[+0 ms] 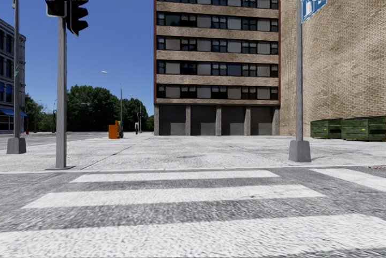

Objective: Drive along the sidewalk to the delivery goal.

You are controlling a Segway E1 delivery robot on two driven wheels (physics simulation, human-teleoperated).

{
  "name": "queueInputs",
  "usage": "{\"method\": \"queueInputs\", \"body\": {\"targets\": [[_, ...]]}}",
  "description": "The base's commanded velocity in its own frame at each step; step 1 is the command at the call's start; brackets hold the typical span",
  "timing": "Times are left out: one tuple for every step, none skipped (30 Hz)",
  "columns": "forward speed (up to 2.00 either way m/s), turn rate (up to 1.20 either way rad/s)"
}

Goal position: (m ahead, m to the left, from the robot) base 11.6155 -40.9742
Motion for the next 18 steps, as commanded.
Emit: {"method": "queueInputs", "body": {"targets": [[2.0, 0.0], [2.0, 0.0], [2.0, 0.0], [2.0, 0.0], [2.0, 0.0], [2.0, 0.0], [2.0, 0.0], [2.0, 0.0], [2.0, 0.0], [2.0, 0.0], [2.0, 0.0], [2.0, 0.0], [2.0, 0.0], [2.0, 0.0], [2.0, 0.0], [2.0, 0.0], [2.0, 0.0], [2.0, 0.0]]}}
